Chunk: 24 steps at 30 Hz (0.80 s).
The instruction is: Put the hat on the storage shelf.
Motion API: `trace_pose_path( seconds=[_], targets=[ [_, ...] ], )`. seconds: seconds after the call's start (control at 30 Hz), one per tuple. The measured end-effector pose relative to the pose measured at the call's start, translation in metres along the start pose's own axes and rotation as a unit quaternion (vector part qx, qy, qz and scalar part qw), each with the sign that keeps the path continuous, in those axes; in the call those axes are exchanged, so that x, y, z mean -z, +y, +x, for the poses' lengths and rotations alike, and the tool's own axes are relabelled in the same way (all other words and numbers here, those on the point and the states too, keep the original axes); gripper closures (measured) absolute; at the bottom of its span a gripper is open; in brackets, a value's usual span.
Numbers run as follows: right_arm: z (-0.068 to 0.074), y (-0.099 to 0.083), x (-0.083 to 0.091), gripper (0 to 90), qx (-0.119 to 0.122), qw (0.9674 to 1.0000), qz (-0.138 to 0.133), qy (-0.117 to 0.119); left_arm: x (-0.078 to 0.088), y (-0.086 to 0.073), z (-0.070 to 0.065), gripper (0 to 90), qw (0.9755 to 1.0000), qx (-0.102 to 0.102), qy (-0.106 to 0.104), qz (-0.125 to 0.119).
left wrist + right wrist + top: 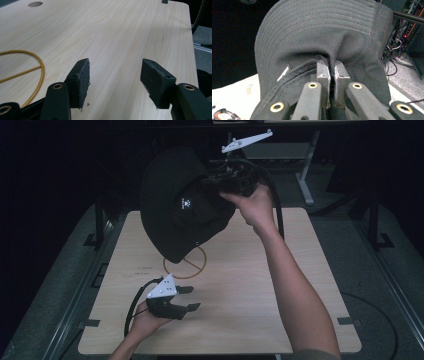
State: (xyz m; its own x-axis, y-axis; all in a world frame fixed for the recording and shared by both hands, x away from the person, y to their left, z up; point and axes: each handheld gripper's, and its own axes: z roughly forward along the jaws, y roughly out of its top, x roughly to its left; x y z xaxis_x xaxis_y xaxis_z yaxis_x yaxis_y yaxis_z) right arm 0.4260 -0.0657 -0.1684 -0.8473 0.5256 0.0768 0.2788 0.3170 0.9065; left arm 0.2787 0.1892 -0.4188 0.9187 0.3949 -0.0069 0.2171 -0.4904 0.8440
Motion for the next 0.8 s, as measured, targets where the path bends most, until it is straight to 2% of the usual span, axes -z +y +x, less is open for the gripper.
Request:
trace_pose_path(
  seconds=[0.43, 0.8],
  targets=[
    [-0.007, 0.01, -0.025, 85.4, -0.012, 0.9999, -0.002, 0.01, 0.0, 0.0, 0.001, 40.0, 1.0, 0.004, -0.002, -0.006],
    [-0.007, 0.02, -0.048, 85.4, -0.016, 0.9997, -0.002, 0.016, 0.0, 0.0, 0.0, 39.9, 1.0, 0.001, -0.005, -0.004]
  ],
)
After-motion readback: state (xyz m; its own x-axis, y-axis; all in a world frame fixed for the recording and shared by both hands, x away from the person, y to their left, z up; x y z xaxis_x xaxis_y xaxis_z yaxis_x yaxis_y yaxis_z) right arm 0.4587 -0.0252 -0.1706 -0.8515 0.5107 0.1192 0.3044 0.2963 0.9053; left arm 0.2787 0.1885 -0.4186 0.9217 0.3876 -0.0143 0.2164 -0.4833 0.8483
